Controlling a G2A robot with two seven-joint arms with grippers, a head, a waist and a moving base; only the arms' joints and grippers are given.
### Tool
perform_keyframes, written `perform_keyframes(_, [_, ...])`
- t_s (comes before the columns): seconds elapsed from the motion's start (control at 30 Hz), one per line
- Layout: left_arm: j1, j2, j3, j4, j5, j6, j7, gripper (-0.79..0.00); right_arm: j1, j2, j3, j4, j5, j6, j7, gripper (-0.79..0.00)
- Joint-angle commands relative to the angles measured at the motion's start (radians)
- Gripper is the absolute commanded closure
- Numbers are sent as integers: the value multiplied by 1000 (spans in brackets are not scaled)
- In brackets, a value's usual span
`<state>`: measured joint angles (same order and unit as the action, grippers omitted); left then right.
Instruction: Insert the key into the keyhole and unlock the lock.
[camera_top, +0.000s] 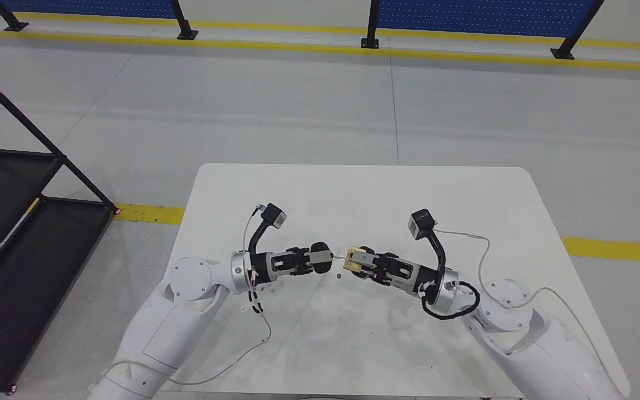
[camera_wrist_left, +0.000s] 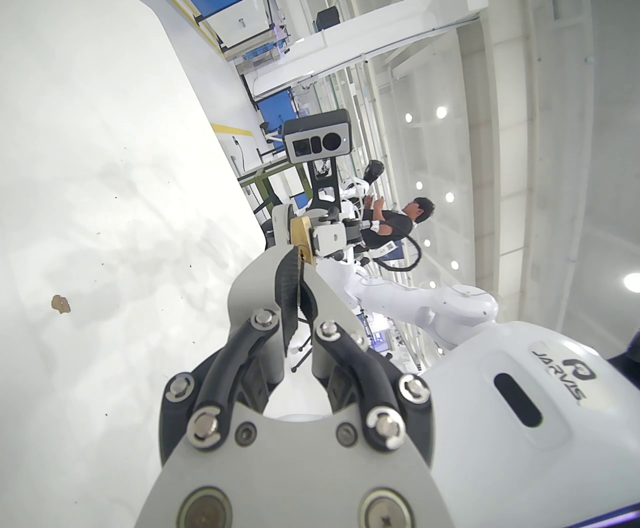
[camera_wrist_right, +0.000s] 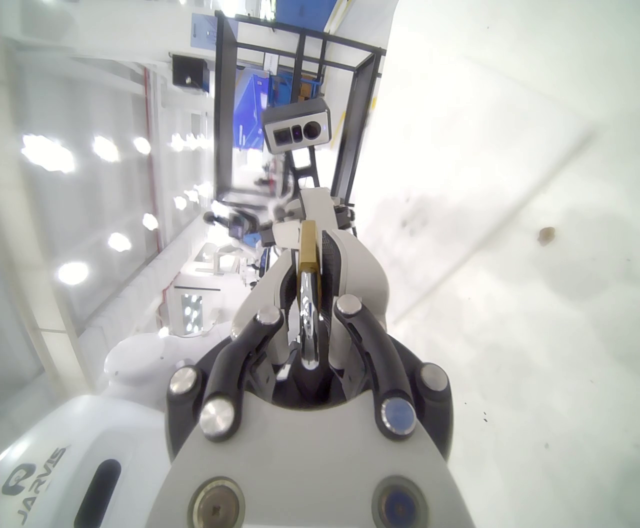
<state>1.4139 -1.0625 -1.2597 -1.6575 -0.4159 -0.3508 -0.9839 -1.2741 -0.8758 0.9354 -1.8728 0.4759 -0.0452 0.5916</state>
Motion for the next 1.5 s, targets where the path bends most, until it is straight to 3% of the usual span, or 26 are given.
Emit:
perform_keyframes(0.0, [-1, 0, 0, 0, -1, 1, 0, 0, 0, 0, 0, 0, 0, 0, 0, 0])
perform_keyframes(1.47, [-14, 4, 13, 1, 0, 3, 5, 0, 0, 0, 0, 0, 0, 0, 0, 0])
